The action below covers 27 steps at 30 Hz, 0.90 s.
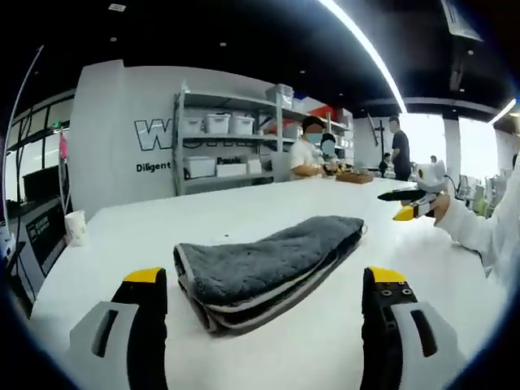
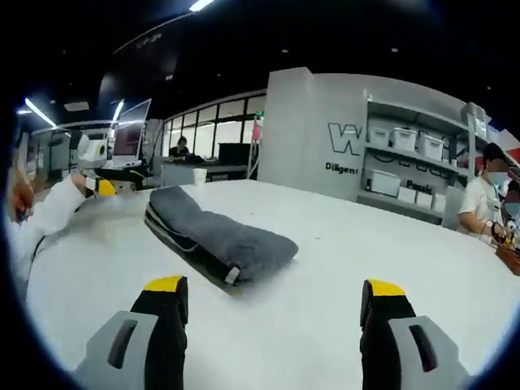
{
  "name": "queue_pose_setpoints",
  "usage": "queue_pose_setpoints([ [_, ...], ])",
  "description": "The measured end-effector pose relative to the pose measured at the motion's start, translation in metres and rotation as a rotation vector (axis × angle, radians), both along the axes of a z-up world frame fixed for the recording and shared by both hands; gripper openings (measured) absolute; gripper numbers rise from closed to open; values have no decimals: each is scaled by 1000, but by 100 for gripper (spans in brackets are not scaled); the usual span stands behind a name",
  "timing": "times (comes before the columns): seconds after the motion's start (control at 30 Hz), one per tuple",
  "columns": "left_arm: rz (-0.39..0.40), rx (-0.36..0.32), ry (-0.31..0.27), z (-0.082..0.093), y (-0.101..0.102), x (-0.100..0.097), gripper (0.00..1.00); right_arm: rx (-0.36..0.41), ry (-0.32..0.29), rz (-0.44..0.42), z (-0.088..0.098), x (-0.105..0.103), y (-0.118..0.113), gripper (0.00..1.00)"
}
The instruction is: Open the folded towel by lifting each exposed corner and separating the folded layers until the towel lies flat within the target outline without major curled edges
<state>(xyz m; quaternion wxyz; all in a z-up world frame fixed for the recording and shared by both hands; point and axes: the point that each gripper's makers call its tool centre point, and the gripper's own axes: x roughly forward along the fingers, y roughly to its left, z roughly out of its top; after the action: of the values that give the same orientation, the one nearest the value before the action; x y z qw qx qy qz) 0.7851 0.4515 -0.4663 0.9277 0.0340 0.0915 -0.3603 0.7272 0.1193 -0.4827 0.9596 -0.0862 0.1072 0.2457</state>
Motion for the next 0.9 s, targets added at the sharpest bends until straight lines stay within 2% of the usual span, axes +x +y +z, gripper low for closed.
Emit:
queue_pose_setpoints([
  [0.2, 5, 16, 13, -5, 3, 3, 99, -8, -13, 119, 21, 19, 54, 88],
  [0.43, 14, 32, 14, -7, 5, 3, 99, -77, -46, 239, 37, 45, 123, 88],
  [0.53, 12, 29, 17, -7, 5, 2, 99, -105, -52, 278, 36, 52, 152, 88],
  [0.67, 8, 38, 25, -10, 5, 2, 99, -157, -37, 381, 24, 54, 206, 88],
  [0.9, 6, 32, 31, -10, 7, 1, 99, -172, -63, 430, 31, 72, 261, 83],
])
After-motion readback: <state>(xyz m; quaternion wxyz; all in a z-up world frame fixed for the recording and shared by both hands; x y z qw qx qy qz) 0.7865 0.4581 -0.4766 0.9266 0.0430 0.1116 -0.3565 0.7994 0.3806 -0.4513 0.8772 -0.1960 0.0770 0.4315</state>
